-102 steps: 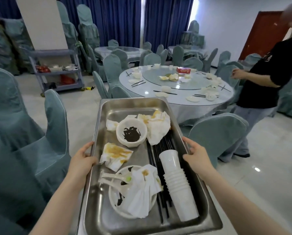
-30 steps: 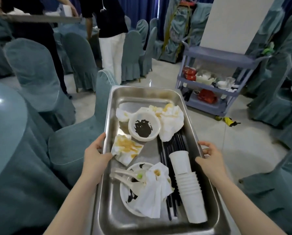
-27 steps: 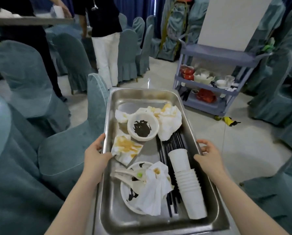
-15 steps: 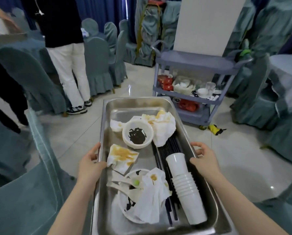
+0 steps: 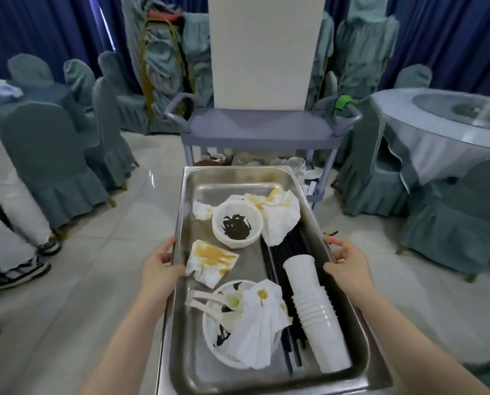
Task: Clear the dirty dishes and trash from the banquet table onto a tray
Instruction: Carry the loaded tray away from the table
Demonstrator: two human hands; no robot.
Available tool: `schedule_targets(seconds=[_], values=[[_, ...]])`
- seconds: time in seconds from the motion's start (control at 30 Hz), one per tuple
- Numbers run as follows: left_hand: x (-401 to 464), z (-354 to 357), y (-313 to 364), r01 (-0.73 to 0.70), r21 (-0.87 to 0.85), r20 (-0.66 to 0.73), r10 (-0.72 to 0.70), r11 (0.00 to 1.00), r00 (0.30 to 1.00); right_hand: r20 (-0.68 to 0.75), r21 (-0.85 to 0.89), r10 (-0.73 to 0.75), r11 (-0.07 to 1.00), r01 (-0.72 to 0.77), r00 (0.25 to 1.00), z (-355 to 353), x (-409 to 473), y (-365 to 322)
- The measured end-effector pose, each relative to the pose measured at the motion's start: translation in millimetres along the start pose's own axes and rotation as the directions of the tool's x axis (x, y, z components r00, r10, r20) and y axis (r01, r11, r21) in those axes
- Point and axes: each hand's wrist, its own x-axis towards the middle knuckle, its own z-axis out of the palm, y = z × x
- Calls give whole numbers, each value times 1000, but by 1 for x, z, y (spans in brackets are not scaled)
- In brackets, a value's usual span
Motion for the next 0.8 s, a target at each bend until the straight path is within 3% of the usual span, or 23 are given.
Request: schedule_targets(seconds=[0.27,0.57,0.7,0.8], values=[[208,105,67,-42,5,39,41,999,998,-26,-15,-45,999,45,999,17,245,-35],[433,178,130,-42,-66,30,44,997,999,-3,-57,-52,997,52,999,72,486,-95],[539,207,147,-52,-102,96,62,993,993,-23,-87,-37,996,34,999,101,577,-114],[596,230,164,-61,-62,55,64,996,996,-15,-88,-29,996,28,999,112,648,-126]])
